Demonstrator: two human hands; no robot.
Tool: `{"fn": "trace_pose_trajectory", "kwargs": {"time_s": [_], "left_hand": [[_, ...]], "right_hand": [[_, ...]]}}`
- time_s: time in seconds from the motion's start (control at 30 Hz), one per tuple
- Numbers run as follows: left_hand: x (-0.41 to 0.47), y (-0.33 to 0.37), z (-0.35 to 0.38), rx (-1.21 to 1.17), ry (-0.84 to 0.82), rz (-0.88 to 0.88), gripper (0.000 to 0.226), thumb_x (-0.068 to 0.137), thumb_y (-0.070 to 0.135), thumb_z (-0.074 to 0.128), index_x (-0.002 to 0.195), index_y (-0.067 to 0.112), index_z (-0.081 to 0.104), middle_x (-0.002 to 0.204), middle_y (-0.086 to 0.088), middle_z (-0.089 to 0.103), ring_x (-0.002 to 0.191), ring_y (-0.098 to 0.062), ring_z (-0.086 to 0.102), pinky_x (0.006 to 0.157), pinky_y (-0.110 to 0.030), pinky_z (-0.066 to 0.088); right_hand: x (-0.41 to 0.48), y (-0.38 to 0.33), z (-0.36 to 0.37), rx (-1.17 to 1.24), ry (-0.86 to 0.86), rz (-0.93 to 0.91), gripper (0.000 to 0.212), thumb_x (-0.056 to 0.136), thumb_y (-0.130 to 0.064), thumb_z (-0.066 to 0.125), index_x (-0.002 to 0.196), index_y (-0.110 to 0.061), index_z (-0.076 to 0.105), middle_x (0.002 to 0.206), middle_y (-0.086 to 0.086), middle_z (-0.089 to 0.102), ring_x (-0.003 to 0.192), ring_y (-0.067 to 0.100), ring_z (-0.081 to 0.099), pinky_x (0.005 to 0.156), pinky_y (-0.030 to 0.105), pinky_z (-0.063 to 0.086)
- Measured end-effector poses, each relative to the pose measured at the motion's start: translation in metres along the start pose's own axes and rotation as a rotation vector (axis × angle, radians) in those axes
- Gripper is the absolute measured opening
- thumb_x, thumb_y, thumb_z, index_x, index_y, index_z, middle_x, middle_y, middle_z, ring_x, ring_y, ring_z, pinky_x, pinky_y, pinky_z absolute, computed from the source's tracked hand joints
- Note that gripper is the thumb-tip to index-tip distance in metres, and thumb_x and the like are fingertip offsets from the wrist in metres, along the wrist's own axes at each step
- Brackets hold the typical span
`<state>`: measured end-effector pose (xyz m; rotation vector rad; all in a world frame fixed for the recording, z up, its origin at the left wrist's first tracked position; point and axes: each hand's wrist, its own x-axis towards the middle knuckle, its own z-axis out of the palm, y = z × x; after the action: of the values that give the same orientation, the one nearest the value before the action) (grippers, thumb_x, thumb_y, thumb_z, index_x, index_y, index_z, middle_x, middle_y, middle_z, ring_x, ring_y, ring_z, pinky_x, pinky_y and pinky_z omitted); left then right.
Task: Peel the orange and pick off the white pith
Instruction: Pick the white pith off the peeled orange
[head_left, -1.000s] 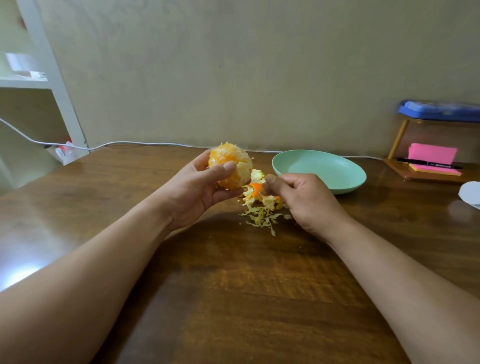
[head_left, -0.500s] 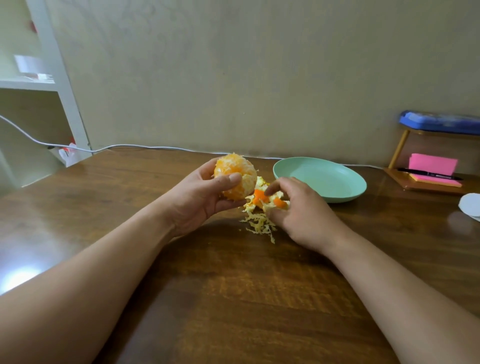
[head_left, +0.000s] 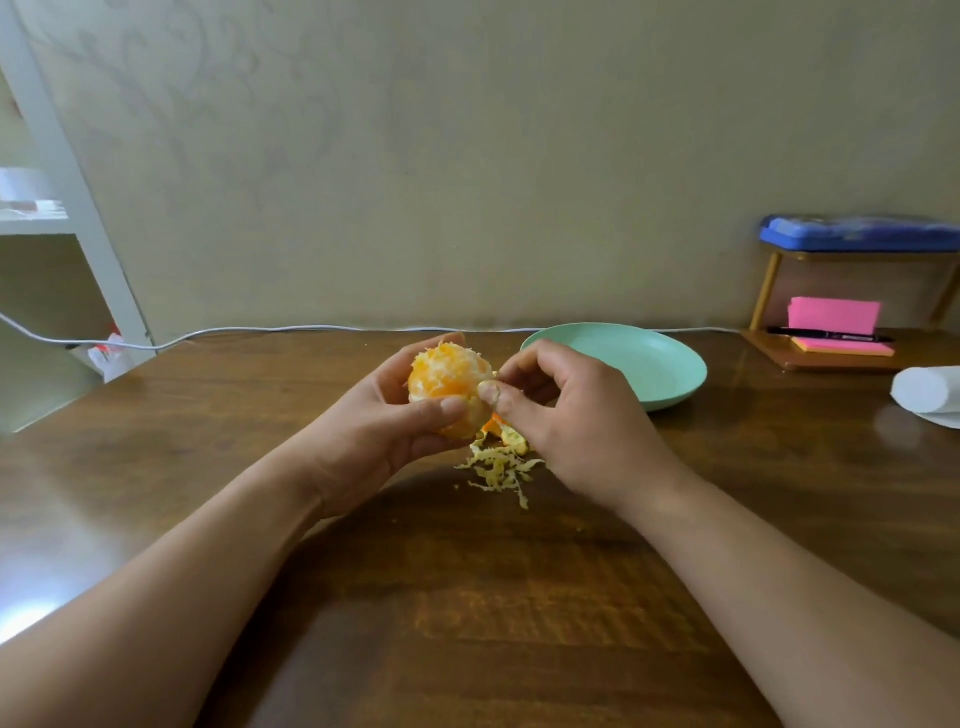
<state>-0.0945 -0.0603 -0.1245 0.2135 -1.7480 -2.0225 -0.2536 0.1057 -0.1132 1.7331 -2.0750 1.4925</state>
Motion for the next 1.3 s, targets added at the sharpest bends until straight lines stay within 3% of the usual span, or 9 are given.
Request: {"fn": "trace_pose_trajectory", "kwargs": {"time_s": [0.1,0.27,0.5,0.7,0.93,1.13,1.3], "left_hand": [[-0.001,0.000,0.003,0.103,0.032,-0.014,0.074,0.079,0.010,0.085,0.146,0.028,0.061,0.134,-0.011,0.071,0.122,-0.033,0.072,0.097,-0.044,0.062],[0.000,-0.001,0.001,0.197,0.051,-0.031,0.095,0.058,0.038,0.106,0.143,0.037,0.064,0.135,-0.007,0.071,0.125,-0.033,0.071,0.103,-0.051,0.058],[-0.001,0.000,0.007,0.190,0.059,-0.023,0.086,0.066,0.026,0.096,0.145,0.037,0.063,0.136,-0.010,0.069,0.124,-0.033,0.071,0.102,-0.049,0.059],[-0.003,0.004,0.005,0.165,0.042,-0.016,0.089,0.070,0.020,0.097,0.149,0.035,0.059,0.139,-0.009,0.068,0.126,-0.033,0.070,0.102,-0.047,0.060],[-0.006,0.007,0.009,0.463,0.101,0.103,0.090,0.071,0.033,0.098,0.150,0.039,0.056,0.131,0.001,0.071,0.120,-0.022,0.072,0.105,-0.044,0.059],[-0.010,0.012,0.013,0.766,0.114,0.161,0.089,0.073,0.043,0.089,0.153,0.046,0.049,0.130,0.015,0.066,0.116,-0.008,0.069,0.102,-0.038,0.061],[-0.011,0.012,0.016,0.801,0.112,0.194,0.091,0.072,0.044,0.089,0.154,0.041,0.050,0.128,0.013,0.067,0.112,-0.006,0.070,0.099,-0.034,0.061]], "right_hand": [[-0.001,0.000,-0.001,-0.036,-0.007,0.009,0.014,0.098,-0.042,0.075,0.098,-0.029,0.071,0.086,-0.015,0.071,0.083,0.005,0.068,0.073,0.030,0.061],[-0.001,0.000,-0.002,-0.123,-0.025,-0.015,0.011,0.101,-0.036,0.071,0.098,-0.025,0.073,0.085,-0.013,0.072,0.078,0.008,0.068,0.071,0.039,0.061],[-0.001,0.001,-0.002,-0.197,0.015,-0.063,0.008,0.100,-0.025,0.070,0.092,-0.024,0.071,0.081,-0.012,0.069,0.075,0.010,0.066,0.066,0.035,0.059],[-0.002,-0.003,-0.003,-0.002,-0.012,0.018,0.004,0.100,-0.024,0.072,0.104,-0.025,0.073,0.090,-0.015,0.071,0.088,0.000,0.067,0.070,0.015,0.056],[-0.003,-0.004,-0.003,-0.174,0.011,-0.082,0.012,0.098,-0.031,0.075,0.108,-0.023,0.073,0.092,-0.013,0.071,0.085,0.005,0.068,0.075,0.030,0.061],[-0.001,-0.006,-0.005,-0.399,-0.008,-0.232,0.008,0.100,-0.029,0.071,0.098,-0.022,0.073,0.086,-0.008,0.070,0.074,0.009,0.061,0.063,0.023,0.046],[0.001,-0.006,-0.003,-0.425,0.041,-0.286,0.011,0.098,-0.023,0.070,0.087,-0.019,0.069,0.077,-0.006,0.066,0.067,0.014,0.059,0.059,0.035,0.052]]}}
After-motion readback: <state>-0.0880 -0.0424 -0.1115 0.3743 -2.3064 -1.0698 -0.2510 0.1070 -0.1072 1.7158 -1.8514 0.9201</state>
